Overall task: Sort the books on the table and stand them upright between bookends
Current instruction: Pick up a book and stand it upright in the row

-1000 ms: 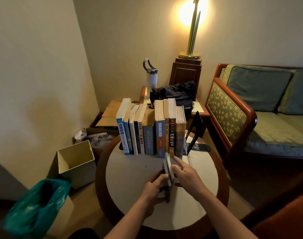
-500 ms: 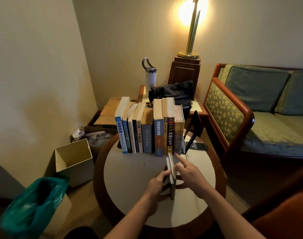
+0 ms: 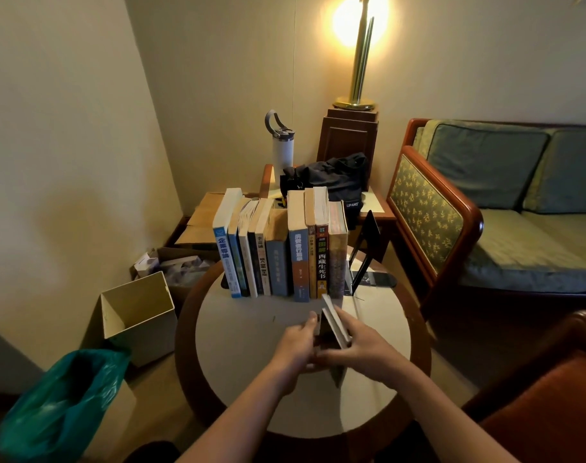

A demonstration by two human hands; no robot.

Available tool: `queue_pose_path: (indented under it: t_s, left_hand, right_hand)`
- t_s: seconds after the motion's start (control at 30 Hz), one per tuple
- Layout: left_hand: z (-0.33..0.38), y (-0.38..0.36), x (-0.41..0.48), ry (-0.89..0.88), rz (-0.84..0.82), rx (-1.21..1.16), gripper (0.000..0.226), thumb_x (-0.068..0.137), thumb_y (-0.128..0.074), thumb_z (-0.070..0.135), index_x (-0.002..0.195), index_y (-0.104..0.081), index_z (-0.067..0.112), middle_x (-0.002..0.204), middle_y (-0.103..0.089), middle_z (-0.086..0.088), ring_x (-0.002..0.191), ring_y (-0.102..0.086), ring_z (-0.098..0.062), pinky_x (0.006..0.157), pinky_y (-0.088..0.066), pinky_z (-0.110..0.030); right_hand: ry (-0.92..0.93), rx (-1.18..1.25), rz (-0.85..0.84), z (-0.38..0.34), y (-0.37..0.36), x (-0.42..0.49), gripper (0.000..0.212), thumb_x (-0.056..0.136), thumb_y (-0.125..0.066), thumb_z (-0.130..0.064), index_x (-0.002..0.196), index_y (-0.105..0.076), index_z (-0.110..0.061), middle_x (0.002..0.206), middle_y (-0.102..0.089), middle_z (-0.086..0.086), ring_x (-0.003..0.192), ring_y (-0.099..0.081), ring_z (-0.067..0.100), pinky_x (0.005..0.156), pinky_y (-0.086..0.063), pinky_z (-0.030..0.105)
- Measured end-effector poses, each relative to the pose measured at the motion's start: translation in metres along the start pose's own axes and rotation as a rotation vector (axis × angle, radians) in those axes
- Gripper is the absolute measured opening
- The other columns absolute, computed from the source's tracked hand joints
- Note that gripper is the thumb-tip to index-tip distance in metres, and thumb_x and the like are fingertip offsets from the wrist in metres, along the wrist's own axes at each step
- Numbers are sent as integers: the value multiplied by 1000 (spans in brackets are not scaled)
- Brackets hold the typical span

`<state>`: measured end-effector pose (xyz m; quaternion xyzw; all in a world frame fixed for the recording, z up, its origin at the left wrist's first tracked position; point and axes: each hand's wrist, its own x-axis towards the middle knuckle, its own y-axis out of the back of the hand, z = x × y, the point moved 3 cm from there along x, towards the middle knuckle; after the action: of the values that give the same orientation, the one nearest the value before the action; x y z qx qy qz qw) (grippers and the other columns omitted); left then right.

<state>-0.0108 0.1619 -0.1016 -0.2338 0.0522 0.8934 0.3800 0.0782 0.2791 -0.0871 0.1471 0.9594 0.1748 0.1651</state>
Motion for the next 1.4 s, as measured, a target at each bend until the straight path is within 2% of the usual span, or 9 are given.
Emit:
queue_pose_path:
  t_s: [0.17, 0.33, 0.5, 0.6, 0.8, 0.97, 1.13, 1.3, 1.4]
  left_hand:
    - [17, 2, 11, -41, 32, 216, 46, 94, -53, 60, 106, -65, 17, 105, -70, -7, 98, -68, -24, 83, -60, -42]
    - [20, -3, 19, -132, 90, 276, 36, 93, -58, 56, 96, -65, 21, 100, -68, -4, 90, -63, -13, 85, -57, -37]
    - [21, -15, 22, -213, 37, 288, 37, 98, -51, 51, 117, -64, 22, 100, -68, -2, 91, -66, -12, 78, -54, -28]
    - [22, -17, 25, -249, 60, 343, 37, 101, -47, 49, 105, -68, 19, 92, -68, -3, 82, -64, -14, 69, -47, -26]
    - [30, -15, 25, -236, 195, 476, 35, 104, -44, 42, 79, -62, 26, 66, -56, 5, 61, -50, -10, 54, -34, -26]
    - [32, -23, 28, -279, 264, 528, 49, 102, -47, 38, 58, -55, 19, 59, -54, -1, 57, -49, -17, 55, -36, -31]
    - [24, -38, 30, -187, 129, 327, 50, 95, -54, 56, 82, -74, 11, 81, -71, -10, 80, -70, -28, 81, -60, -48]
    - [14, -43, 27, -112, 34, 113, 39, 99, -52, 50, 109, -74, 19, 103, -74, -4, 96, -70, -19, 80, -62, -36]
    - [5, -42, 28, -135, 22, 105, 27, 102, -51, 40, 108, -73, 26, 106, -74, -3, 99, -70, -19, 83, -61, -33]
  right_hand:
    - [105, -256, 85, 7, -4, -8, 89, 85, -73, -4, 140, -26, -56, 115, -59, -17, 110, -57, 6, 78, -50, 12]
    - [153, -266, 268, 19, -2, -13, 46, 89, -72, -14, 123, -61, -42, 104, -70, -14, 105, -66, 9, 78, -53, 12]
    - [86, -492, 371, 42, -2, -17, 57, 88, -75, -20, 140, -53, -23, 112, -70, -5, 106, -67, 10, 85, -59, 24]
    - [66, -551, 354, 45, 3, -29, 59, 91, -72, -19, 145, -48, -23, 112, -70, -2, 103, -68, 11, 82, -58, 21]
    - [72, -308, 204, 35, 54, -79, 26, 93, -67, -14, 114, -69, -27, 96, -72, -10, 95, -66, -2, 76, -55, 20]
    - [36, -59, 429, 36, 89, -96, 24, 94, -65, -15, 106, -71, -34, 95, -74, -7, 90, -69, 7, 75, -58, 33]
    - [68, -97, 495, 30, 57, -48, 26, 97, -60, -16, 120, -68, -26, 100, -71, -7, 94, -68, 12, 75, -61, 36]
    - [-15, 232, 423, 25, 24, -16, 24, 101, -55, -22, 119, -67, -31, 98, -75, 0, 91, -73, 17, 74, -63, 37]
    - [-108, 371, 410, 23, 20, -11, 21, 102, -52, -30, 100, -73, -24, 94, -74, 9, 89, -73, 25, 71, -62, 38]
